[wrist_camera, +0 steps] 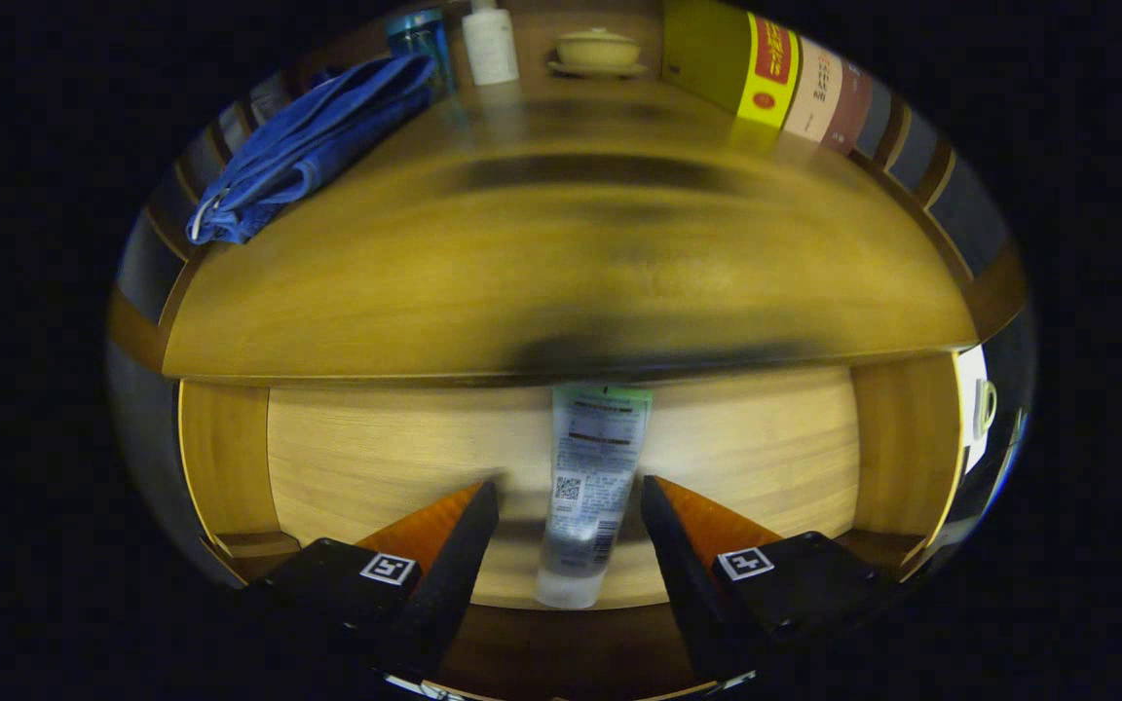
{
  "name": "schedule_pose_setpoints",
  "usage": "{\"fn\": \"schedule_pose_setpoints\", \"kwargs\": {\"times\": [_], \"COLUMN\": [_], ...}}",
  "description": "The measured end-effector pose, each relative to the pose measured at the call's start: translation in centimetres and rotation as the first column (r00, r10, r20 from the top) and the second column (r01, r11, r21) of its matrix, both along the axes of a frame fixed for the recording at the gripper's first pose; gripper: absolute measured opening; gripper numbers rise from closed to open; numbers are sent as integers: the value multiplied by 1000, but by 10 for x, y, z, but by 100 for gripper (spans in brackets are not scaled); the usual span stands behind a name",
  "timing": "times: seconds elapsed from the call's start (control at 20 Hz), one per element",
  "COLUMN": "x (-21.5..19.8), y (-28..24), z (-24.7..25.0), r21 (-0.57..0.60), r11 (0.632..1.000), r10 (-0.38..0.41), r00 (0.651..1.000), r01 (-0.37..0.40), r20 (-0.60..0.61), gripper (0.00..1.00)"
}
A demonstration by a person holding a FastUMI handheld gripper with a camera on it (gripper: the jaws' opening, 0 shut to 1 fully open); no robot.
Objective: Pull open the drawer, take out the items inside it, and place them on the countertop above the cabinet.
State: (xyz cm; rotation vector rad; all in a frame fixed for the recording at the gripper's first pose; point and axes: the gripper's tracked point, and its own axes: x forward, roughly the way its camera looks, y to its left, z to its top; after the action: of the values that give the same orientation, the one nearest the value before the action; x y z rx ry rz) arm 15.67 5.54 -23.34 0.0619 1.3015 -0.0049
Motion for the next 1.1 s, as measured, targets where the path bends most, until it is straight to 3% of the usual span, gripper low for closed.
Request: {"fn": "schedule_pose_setpoints", "kwargs": {"times": [0.25, 0.4, 0.6, 0.8, 0.9, 1.0, 1.1], "x": [15, 28, 53, 80, 91, 100, 113], "y": [25, 41, 70, 100, 121, 145, 173], "z": [-4, 7, 31, 75, 100, 137, 178], "r21": [-38, -70, -76, -52, -32, 5, 45], "r11": [999, 997, 997, 998, 999, 1000, 999], "r10": [-3, -16, -6, -19, -5, -1, 12], "r00": [1000, 1000, 999, 998, 999, 999, 999], "r01": [3, 16, 8, 21, 7, 1, -14], "r20": [-9, -1, 37, 54, 44, 38, 53], "gripper": [96, 88, 87, 52, 40, 33, 33]}}
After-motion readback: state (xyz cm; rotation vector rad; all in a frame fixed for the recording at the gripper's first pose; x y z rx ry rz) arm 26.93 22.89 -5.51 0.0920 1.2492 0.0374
